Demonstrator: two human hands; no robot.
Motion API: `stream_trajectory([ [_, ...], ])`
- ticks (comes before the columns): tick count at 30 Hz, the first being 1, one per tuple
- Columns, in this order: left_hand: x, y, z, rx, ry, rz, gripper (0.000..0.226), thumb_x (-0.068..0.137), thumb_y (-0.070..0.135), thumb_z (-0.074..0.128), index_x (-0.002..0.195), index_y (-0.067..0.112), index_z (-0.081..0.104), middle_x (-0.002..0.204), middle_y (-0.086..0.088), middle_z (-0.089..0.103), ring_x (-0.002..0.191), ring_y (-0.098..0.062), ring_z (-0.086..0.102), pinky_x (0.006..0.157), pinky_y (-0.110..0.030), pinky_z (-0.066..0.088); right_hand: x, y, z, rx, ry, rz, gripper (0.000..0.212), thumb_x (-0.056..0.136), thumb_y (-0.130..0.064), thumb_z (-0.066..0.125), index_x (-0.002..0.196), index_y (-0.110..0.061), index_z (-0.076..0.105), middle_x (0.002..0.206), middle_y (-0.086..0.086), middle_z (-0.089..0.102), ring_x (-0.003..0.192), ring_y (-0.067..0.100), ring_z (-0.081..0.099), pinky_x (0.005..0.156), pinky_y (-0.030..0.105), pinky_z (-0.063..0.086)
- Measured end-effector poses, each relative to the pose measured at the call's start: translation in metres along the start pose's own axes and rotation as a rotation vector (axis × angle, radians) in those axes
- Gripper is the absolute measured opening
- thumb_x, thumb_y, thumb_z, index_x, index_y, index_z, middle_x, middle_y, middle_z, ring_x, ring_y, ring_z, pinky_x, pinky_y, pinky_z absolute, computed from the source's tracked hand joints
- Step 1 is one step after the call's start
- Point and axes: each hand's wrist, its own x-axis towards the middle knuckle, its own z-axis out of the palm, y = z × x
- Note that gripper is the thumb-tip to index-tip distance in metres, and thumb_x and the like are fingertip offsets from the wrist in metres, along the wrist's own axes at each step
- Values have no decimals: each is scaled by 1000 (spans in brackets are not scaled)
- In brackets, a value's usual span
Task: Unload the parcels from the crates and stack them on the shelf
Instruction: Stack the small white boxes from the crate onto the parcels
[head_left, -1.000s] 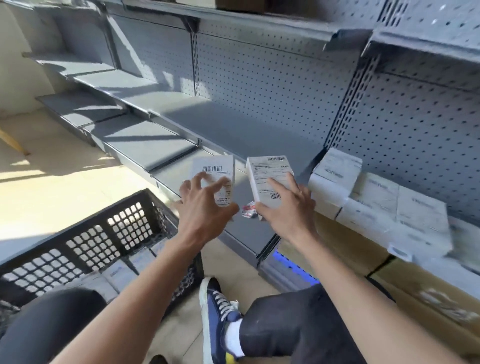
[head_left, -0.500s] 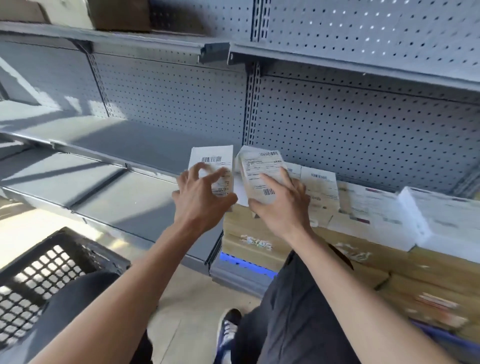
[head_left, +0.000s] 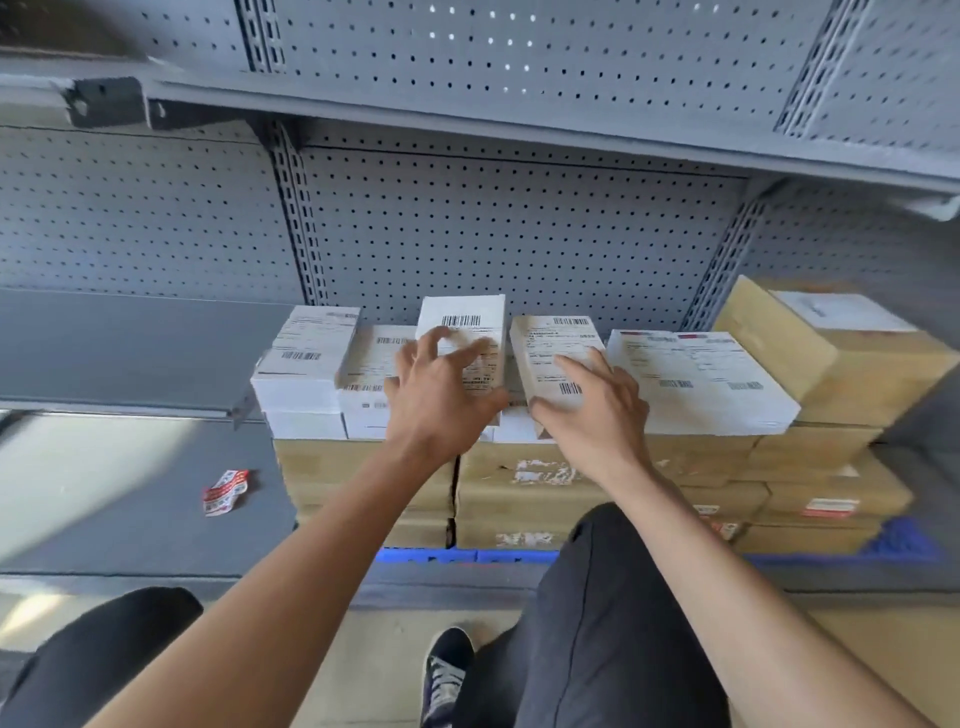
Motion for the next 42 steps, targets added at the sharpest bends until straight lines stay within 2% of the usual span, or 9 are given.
stream_trajectory([
  [3, 11, 22, 19, -19, -27, 28, 68, 79, 55, 67, 145, 44, 50, 156, 7, 32, 144, -25, 21, 112, -54, 29, 9, 21, -11, -17, 28, 36, 72, 76, -64, 53, 143, -40, 48, 157, -11, 35, 146, 26, 27, 115, 55, 26],
  [8, 25, 46, 47, -38, -73, 46, 66, 81, 56, 66, 144, 43, 51, 155, 6, 34, 142, -24, 23, 110, -53, 32, 21, 46, -17, -39, 24, 101, 66, 80, -63, 56, 142, -39, 50, 156, -10, 38, 146, 26, 27, 116, 53, 26],
  [12, 32, 54, 62, -28, -85, 35, 65, 81, 54, 68, 143, 44, 51, 153, 5, 35, 141, -25, 24, 109, -52, 30, 26, 51, -16, -54, 2, 94, 64, 82, -62, 57, 140, -35, 53, 147, -12, 45, 141, 28, 35, 112, 52, 32],
  [20, 42, 60, 74, -18, -99, 3, 59, 84, 56, 64, 141, 45, 53, 151, 3, 38, 137, -28, 27, 109, -51, 32, 29, 55, -18, -6, 12, 95, 64, 85, -61, 59, 143, -34, 51, 148, -11, 45, 139, 26, 36, 111, 45, 29],
  [24, 42, 59, 76, 0, -85, -4, 58, 85, 57, 63, 140, 44, 54, 150, 3, 38, 137, -29, 28, 107, -51, 32, 31, 53, -16, 35, 49, 109, 65, 83, -60, 60, 143, -36, 51, 145, -14, 50, 135, 25, 41, 111, 47, 31],
  [29, 45, 55, 74, 18, -64, -16, 58, 84, 58, 63, 139, 45, 55, 151, 3, 39, 138, -29, 27, 108, -52, 32, 34, 53, -7, -30, 52, 85, 61, 86, -58, 59, 141, -32, 53, 144, -12, 48, 137, 30, 37, 110, 49, 31],
  [35, 43, 48, 69, 148, -66, 1, 56, 84, 59, 63, 137, 42, 58, 152, 1, 39, 139, -31, 26, 107, -51, 30, 39, 60, 7, -193, 23, 36, 63, 86, -60, 58, 140, -29, 55, 145, -5, 47, 139, 36, 34, 109, 52, 31],
  [38, 44, 43, 70, 169, -86, -17, 54, 84, 60, 63, 135, 43, 60, 153, 2, 38, 140, -31, 24, 107, -51, 29, 42, 63, 14, -290, 0, 6, 64, 87, -65, 53, 140, -29, 55, 152, 0, 42, 146, 35, 23, 113, 52, 26],
  [42, 43, 41, 72, 185, -89, -18, 52, 83, 59, 62, 132, 44, 62, 150, 4, 40, 140, -32, 25, 106, -50, 29, 47, 69, 22, -369, -2, -24, 62, 91, -69, 44, 137, -29, 57, 150, 3, 46, 147, 36, 24, 117, 54, 20],
])
